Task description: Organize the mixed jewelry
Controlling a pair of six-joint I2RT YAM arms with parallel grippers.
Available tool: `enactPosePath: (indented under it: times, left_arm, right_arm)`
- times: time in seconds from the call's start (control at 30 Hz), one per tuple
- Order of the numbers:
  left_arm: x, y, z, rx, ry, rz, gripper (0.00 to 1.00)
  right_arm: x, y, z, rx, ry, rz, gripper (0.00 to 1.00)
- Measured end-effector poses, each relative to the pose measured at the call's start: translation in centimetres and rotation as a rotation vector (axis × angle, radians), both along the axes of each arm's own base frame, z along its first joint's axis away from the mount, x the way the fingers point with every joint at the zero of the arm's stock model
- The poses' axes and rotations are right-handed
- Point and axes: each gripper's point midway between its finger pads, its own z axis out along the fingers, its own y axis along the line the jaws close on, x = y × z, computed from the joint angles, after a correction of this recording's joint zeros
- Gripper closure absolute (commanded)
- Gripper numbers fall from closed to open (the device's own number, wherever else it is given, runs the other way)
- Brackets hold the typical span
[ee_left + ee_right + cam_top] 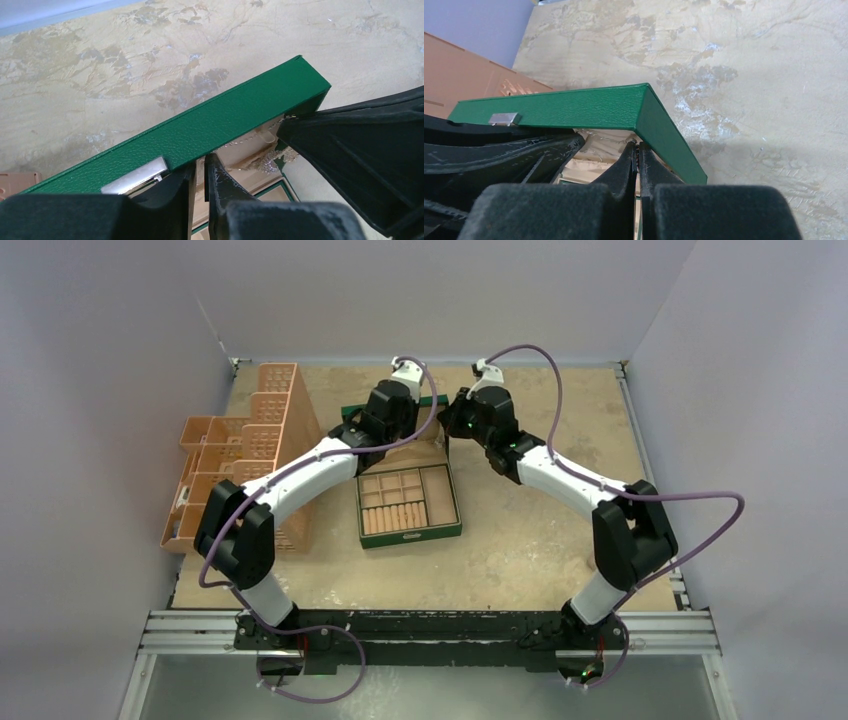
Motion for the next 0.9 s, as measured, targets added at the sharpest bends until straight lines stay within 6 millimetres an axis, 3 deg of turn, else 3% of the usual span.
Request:
enactPosePath:
  times: [0.5,0.9]
  left_arm:
    - [-0.3,-0.4,0.2,-0.024,0.022,-0.007,0.73]
    - [-0.9,-0.7,0.7,-0.082,0.047,-0.016,0.66]
  right_arm:
    - [0.4,0.1,-1.1,0.012,0.066,-0.04,1.0]
    - [-0.4,0.4,-4.2,0.024,0.164,-0.054,1.0]
